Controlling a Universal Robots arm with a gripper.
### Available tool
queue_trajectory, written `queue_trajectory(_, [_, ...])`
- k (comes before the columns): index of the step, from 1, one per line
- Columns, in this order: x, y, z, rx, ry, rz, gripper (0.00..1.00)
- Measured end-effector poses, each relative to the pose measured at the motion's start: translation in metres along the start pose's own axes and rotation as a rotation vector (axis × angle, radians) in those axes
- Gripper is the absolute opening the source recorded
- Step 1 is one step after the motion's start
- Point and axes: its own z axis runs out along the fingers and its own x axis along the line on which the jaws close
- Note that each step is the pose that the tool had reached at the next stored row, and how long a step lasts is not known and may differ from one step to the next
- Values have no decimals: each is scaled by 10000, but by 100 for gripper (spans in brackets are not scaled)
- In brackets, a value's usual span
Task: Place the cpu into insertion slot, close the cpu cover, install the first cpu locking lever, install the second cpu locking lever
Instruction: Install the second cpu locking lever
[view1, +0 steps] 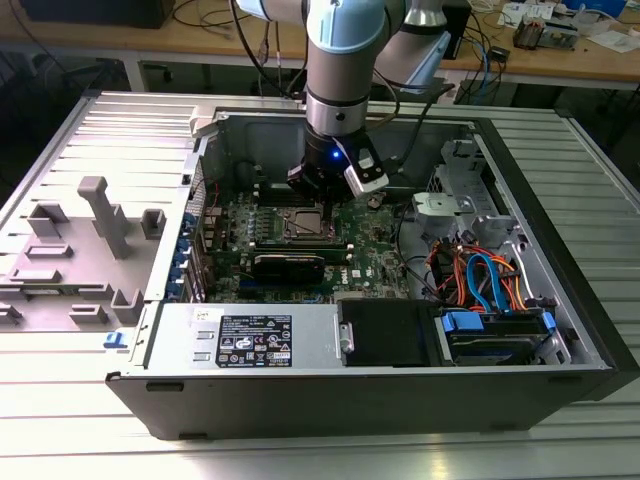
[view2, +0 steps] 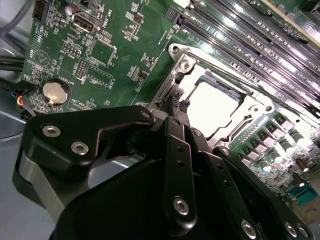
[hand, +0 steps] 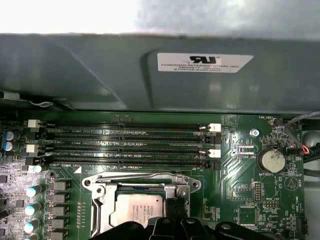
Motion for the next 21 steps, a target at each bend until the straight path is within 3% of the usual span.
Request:
queue_trajectory(6, [-1, 0, -1, -1, 7, 0, 11])
queue_trajectory(15, [-2, 1, -64, -1, 9, -1, 11])
queue_trajectory(21, [-1, -61, -67, -1, 21, 1, 11])
